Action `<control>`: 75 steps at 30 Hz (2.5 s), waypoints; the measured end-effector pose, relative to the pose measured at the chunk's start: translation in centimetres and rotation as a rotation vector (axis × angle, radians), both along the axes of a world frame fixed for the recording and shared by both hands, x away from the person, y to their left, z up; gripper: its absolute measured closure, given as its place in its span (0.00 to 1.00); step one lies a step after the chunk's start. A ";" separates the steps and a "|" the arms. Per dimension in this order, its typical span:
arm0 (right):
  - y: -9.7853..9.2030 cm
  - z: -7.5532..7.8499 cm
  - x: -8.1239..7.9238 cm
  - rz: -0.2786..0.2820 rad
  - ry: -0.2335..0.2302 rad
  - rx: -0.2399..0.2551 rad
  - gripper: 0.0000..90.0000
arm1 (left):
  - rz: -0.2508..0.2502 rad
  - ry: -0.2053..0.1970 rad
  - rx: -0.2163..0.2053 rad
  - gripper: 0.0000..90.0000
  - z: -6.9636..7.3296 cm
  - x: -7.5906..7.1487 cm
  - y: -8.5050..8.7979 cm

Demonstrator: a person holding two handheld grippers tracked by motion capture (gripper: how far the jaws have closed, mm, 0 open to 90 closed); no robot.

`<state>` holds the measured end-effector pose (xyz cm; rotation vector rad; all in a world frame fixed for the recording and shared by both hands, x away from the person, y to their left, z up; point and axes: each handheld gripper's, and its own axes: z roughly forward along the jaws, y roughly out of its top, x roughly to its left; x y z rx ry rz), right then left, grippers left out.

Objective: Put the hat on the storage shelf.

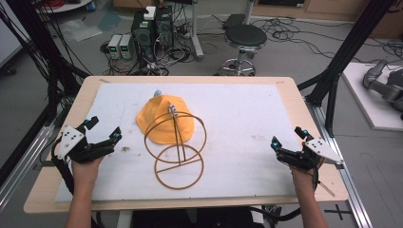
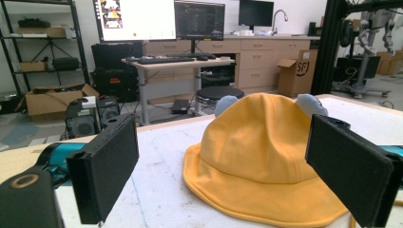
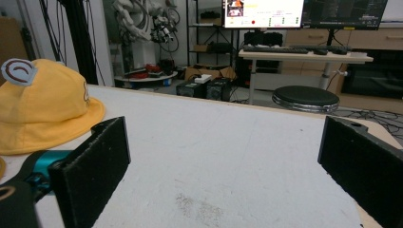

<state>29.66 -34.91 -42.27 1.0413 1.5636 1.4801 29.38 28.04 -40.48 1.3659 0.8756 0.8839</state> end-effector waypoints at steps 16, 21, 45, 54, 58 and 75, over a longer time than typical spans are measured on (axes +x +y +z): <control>-0.1 -0.2 -0.2 0.004 0.009 -0.003 0.03 | -0.013 -0.012 -0.034 0.12 0.1 0.6 0.0; 0.1 -0.2 -0.1 0.008 0.009 -0.007 0.03 | -0.028 0.009 -0.031 0.12 0.1 1.2 -0.2; 0.7 -0.3 0.0 0.020 0.021 -0.030 0.03 | -0.143 0.125 0.100 0.12 1.0 6.0 -4.4; 0.8 -0.3 0.0 0.026 0.026 -0.030 0.03 | -0.186 0.170 0.142 0.12 1.3 8.1 -6.3; 0.8 -0.3 0.1 0.029 0.021 -0.036 0.03 | -0.203 0.190 0.158 0.12 1.2 8.8 -7.0; 1.0 -0.5 0.3 0.034 0.028 -0.046 0.03 | -0.285 0.293 0.237 0.23 0.7 12.5 -9.2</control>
